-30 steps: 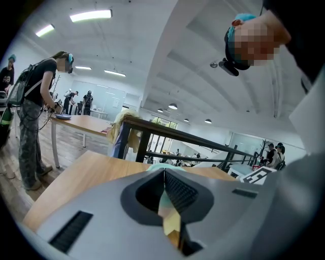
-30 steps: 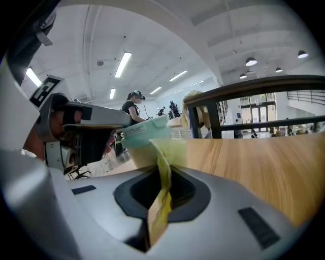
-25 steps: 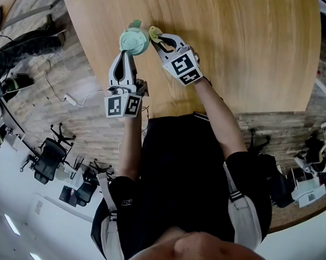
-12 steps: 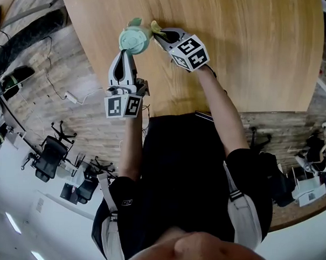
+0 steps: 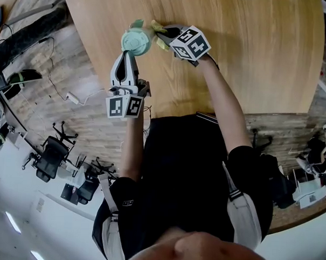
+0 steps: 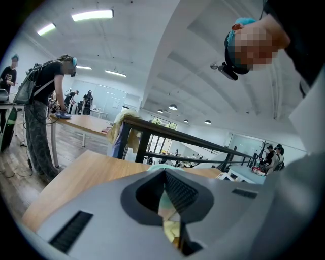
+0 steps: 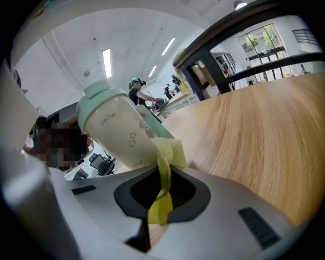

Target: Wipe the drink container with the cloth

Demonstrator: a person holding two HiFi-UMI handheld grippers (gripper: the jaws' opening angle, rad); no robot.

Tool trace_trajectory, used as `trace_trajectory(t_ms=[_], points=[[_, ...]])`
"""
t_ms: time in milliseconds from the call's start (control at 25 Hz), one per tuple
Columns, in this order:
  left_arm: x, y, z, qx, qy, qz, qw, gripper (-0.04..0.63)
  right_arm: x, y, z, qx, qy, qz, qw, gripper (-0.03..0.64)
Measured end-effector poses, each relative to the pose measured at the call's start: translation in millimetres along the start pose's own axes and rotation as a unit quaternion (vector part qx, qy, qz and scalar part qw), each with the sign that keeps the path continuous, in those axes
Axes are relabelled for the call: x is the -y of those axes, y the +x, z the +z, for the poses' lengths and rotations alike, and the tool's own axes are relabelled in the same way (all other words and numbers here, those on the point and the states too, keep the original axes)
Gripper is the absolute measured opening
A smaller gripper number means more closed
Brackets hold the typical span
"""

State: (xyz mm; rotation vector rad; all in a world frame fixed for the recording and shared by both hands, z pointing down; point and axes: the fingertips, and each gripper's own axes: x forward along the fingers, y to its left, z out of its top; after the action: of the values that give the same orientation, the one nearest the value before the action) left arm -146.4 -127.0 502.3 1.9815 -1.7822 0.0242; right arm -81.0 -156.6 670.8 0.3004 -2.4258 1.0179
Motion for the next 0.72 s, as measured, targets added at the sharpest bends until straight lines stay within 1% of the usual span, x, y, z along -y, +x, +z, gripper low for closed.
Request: trace_trajectory(t_ms=[120,240,440,560,640,720], points=[[0.8,-0.9,1.2,0.001,-0.001,-0.001,1.0000,0.023,-14.5,-10.4,13.0,0.007,-0.038,0.014,0.999,0.043],[0.7,-0.6,1.0,0.001,-0.003,-0.001,1.0000,0.023,-32.8,-25.0,30.5,0.023,-0.088,0.024,0.996,0.043],[-0.6,2.5,2.0,0.004,-0.005,0.001,1.0000,0.023,-62.7,-51.4,68.1,0.051,-0.171,0.049,0.983,0.043],[0.2,2.0,2.0,0.004,-0.007,0.001,1.0000,0.023,-69.1,-59.8,76.2,0.046,-0.214,0.051,0.974,0.043],[0.3,1.4,1.5,0.003,-0.006,0.001,1.0000,0.023,-69.8,-58.5,74.3,0.042,-0.228,0.055,0.971,0.043],[-0.1,1.5,1.5,0.002,-0.005,0.001,1.0000,0.023,-68.5,-54.4,71.1,0.038,-0.230,0.064,0.970,0.043]])
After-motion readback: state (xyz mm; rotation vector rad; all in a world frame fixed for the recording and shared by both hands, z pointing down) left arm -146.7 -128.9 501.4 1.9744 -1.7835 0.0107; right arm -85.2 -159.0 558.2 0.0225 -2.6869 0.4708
